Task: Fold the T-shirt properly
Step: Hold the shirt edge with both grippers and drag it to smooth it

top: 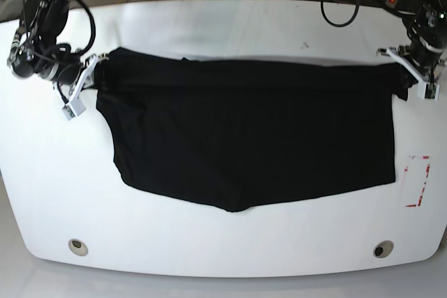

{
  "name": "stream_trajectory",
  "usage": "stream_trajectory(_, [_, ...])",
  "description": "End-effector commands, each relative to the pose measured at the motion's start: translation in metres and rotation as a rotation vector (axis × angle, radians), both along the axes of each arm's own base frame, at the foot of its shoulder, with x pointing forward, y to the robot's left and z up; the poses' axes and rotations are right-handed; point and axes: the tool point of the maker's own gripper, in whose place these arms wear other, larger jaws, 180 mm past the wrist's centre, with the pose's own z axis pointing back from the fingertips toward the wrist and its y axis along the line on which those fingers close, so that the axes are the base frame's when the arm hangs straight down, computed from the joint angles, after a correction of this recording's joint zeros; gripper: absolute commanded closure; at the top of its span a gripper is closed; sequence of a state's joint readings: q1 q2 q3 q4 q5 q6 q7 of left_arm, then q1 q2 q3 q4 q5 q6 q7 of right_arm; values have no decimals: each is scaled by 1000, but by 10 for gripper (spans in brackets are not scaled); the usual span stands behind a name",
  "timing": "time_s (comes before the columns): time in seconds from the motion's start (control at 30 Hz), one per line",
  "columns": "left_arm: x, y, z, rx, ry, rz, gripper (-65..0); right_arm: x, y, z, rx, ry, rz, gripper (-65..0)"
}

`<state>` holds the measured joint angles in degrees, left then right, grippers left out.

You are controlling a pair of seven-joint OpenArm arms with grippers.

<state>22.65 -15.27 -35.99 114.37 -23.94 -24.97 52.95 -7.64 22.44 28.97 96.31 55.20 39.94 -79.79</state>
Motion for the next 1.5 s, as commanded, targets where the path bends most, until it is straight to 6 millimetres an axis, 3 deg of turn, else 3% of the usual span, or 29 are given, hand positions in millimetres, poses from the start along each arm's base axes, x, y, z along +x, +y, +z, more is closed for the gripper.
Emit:
stream_trajectory(0.0, [-7,10,6,21,-21,34,0,-5,-2,11,-15,-43,-4,0])
stream_trajectory(0.13, [-5,8,11,28,-61,1,0,-20,7,8,-6,-30,-3,0])
stream_trajectory(0.23, [-5,11,11,2,-103,41,0,-20,10,6,5,-30,-9,0])
stream_trajectory(0.47, [32,14,33,7,-211,60,0,19,11,13,65,-82,-45,0])
stream_trajectory(0.63, [60,14,24,47,-187,53,0,48,14,15,138,-100,-77,0])
stream_trajectory(0.8, [79,20,4,26,-143,77,0,71,13,11,214,-89,-118,-5])
stream_trajectory(1.0, [95,23,-17,-31,-103,93,0,90,2,9,213,-107,-172,-376])
stream_trajectory(1.13, [98,22,-26,-53,-83,97,0,78,6,14,241,-119,-152,-550])
stream_trajectory(1.27, [102,13,-29,-44,-69,59,0,52,13,15,231,-124,-123,-575])
stream_trajectory(1.47, [103,4,-32,-42,-78,25,0,5,29,-15,251,-36,-137,-575])
